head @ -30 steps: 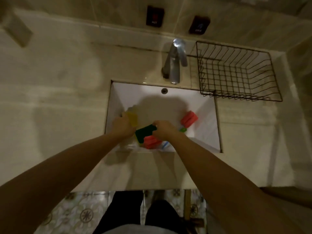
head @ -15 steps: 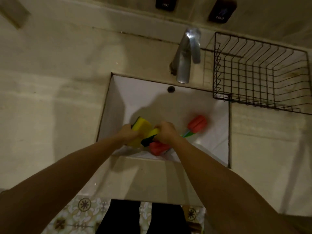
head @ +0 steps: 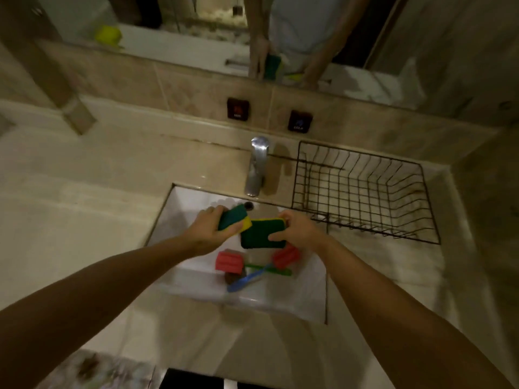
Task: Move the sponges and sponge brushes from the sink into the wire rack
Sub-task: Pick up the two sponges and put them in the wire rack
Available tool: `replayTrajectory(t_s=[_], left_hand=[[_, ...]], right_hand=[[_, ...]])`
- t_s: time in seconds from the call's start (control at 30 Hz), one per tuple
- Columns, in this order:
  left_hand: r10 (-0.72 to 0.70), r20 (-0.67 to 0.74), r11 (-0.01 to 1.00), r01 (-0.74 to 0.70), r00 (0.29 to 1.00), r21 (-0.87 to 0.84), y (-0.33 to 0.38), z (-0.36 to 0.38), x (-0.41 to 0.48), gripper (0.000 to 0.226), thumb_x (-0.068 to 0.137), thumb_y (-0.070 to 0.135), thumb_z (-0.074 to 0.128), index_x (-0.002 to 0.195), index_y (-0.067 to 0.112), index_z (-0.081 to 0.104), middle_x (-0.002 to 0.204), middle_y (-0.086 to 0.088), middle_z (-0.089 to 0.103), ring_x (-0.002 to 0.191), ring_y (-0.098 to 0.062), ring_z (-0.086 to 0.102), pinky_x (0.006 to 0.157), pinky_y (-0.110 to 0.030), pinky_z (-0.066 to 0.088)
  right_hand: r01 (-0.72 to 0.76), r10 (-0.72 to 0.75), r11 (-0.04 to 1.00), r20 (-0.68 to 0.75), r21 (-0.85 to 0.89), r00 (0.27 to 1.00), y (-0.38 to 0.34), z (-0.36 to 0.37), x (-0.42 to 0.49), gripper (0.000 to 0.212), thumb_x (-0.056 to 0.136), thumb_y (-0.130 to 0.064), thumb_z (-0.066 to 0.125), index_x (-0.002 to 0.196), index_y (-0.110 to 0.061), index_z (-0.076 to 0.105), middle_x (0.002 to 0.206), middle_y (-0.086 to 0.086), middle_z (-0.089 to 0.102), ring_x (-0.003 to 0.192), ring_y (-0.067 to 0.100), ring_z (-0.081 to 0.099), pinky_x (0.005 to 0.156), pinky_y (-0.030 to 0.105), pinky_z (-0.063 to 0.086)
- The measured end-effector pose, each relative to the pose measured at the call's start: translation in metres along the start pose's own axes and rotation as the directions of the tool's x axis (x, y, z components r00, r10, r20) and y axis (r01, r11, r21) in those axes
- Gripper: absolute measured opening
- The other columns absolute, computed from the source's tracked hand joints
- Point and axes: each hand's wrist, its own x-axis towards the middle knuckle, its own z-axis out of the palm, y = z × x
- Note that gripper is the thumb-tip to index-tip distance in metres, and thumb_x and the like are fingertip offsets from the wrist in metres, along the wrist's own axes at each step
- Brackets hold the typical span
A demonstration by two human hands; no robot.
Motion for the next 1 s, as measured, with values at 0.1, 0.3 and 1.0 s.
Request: replayTrajectory(t_s=[0.1,0.3,1.0], left_hand=[[0.177,0.037,0.974,-0.181,0.983,0.140,0.030,-0.001,-0.002,0.062,0.073,0.067,0.054,0.121,0.027,0.046,0.104,0.002,0.050,0.096,-0.016,0.044,0.078,-0.032,0.042],[0.406,-0.004,0.895,-0.396,0.914,0.206,0.079,0.003,0.004,0.078,0.063,0.053,0.067,0.132,0.026,0.044,0.121,-0.011,0.047,0.109,-0.029,0.039,0.095,-0.047,0.043],[0.219,-0.099,0.973,-0.224,0.971,-0.048,0.137,0.049,0.086,0.077,0.064,0.018,0.082,0.126,0.022,0.039,0.121,-0.001,0.043,0.105,-0.014,0.048,0.084,-0.025,0.048]], right_hand=[[-0.026,0.036,0.986,-0.054,0.164,0.998,0.010,-0.041,-0.019,0.030,0.074,-0.015,0.083,0.097,-0.019,0.064,0.096,0.008,0.072,0.081,0.021,0.072,0.062,0.032,0.061],[0.045,-0.021,0.978,-0.115,0.205,0.993,0.022,-0.093,-0.047,0.021,0.085,-0.019,0.073,0.103,-0.017,0.064,0.105,0.010,0.067,0.090,0.025,0.069,0.058,0.031,0.060],[-0.142,0.464,0.702,-0.297,0.698,0.834,0.065,-0.170,0.091,0.039,0.087,-0.005,0.069,0.121,0.005,0.054,0.127,0.017,0.060,0.113,0.034,0.062,0.096,0.043,0.054]])
